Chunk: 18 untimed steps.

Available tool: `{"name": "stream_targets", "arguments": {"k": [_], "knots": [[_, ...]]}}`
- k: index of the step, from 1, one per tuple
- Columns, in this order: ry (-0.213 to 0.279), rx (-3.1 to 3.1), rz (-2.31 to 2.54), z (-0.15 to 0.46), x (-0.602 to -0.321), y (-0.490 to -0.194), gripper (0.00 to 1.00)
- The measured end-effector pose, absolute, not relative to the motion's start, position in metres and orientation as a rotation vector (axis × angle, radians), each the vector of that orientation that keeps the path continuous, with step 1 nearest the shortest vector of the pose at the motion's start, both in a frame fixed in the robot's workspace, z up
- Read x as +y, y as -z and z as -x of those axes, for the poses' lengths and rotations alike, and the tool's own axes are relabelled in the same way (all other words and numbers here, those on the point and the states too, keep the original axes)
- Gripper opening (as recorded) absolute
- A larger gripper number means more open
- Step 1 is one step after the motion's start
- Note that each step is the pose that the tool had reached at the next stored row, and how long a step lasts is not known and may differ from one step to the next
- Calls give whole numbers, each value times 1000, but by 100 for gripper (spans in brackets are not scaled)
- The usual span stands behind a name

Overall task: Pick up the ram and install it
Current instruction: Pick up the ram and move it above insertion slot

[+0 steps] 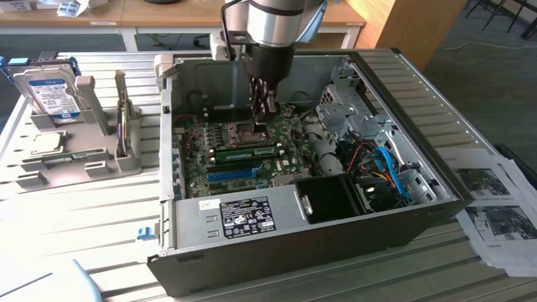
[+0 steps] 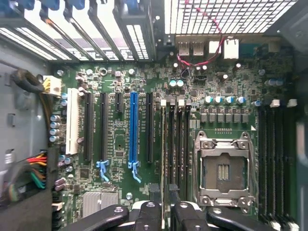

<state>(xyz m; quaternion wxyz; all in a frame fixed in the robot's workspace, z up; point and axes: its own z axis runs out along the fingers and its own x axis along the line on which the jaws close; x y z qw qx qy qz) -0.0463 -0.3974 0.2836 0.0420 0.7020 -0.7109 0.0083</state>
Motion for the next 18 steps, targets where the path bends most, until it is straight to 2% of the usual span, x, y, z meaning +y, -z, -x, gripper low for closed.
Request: {"name": "stream_targets", "arguments": {"k": [18], "knots": [[-25,-2176,-2148,46,-397,-331,18]]}}
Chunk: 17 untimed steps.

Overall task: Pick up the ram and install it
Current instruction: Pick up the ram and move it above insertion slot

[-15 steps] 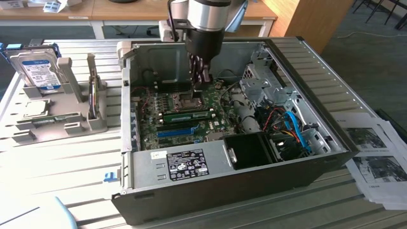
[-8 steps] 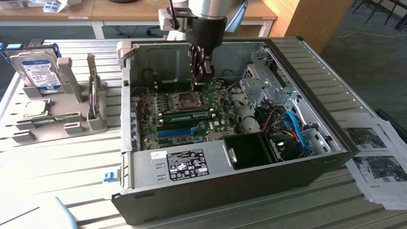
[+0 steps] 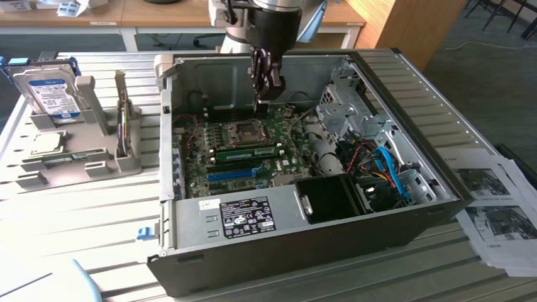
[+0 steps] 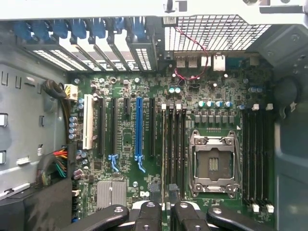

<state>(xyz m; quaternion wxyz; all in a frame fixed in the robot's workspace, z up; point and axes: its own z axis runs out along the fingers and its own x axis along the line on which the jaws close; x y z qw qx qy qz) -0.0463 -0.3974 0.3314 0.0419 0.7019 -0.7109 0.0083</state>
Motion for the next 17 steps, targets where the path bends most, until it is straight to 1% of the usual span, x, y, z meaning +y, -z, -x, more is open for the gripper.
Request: {"name": "stream_targets", "arguments": {"k": [6,17], "knots": [[-42,-2184,-2155,48,-397,-331,18],[-43,-2184,-2155,48,-397,-338,18]]}}
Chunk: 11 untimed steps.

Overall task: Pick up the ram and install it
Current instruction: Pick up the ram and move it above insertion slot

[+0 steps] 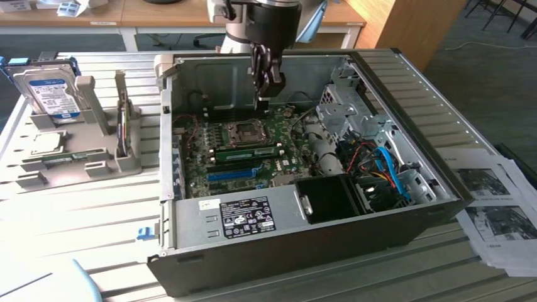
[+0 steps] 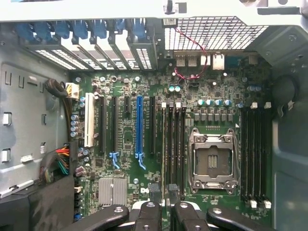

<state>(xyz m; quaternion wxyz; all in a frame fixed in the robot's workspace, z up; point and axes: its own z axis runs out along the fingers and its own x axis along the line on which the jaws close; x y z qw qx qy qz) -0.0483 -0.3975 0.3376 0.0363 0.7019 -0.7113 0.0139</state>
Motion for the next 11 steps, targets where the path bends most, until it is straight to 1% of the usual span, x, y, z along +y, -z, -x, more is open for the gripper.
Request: {"name": "stream_targets", "arguments": {"k": [11], "knots": [[-43,-2184,-2155,48,-397,-338,18]]}}
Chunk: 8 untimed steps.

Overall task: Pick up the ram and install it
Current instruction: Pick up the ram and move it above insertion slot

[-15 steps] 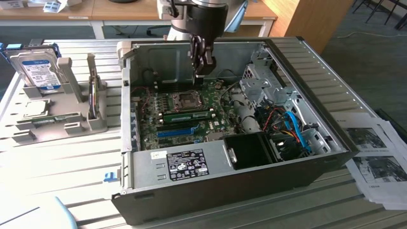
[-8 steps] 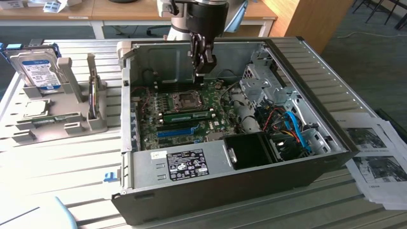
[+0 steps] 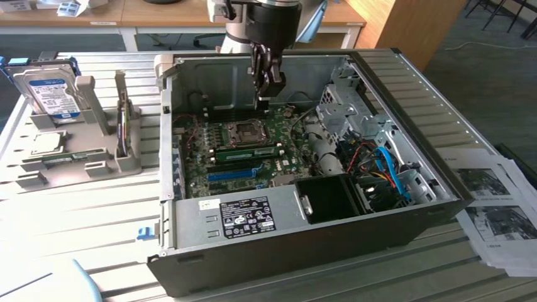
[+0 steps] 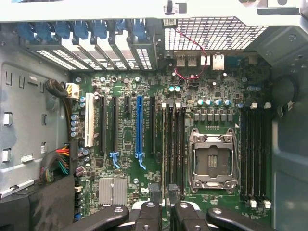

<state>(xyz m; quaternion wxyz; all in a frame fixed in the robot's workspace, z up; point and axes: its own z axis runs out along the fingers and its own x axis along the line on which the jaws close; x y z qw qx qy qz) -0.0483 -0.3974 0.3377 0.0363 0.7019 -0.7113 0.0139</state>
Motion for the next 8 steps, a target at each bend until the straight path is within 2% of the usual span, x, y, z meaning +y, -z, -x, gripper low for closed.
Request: {"name": "stream_targets", "arguments": {"k": [3,4,5,8], "knots": [[-43,-2184,-2155,48,-397,-338,18],[-43,-2184,-2155,48,-397,-338,17],[-43,-2184,-2155,48,-397,-338,10],[-43,-2184,-2155,48,-397,-338,9]]}}
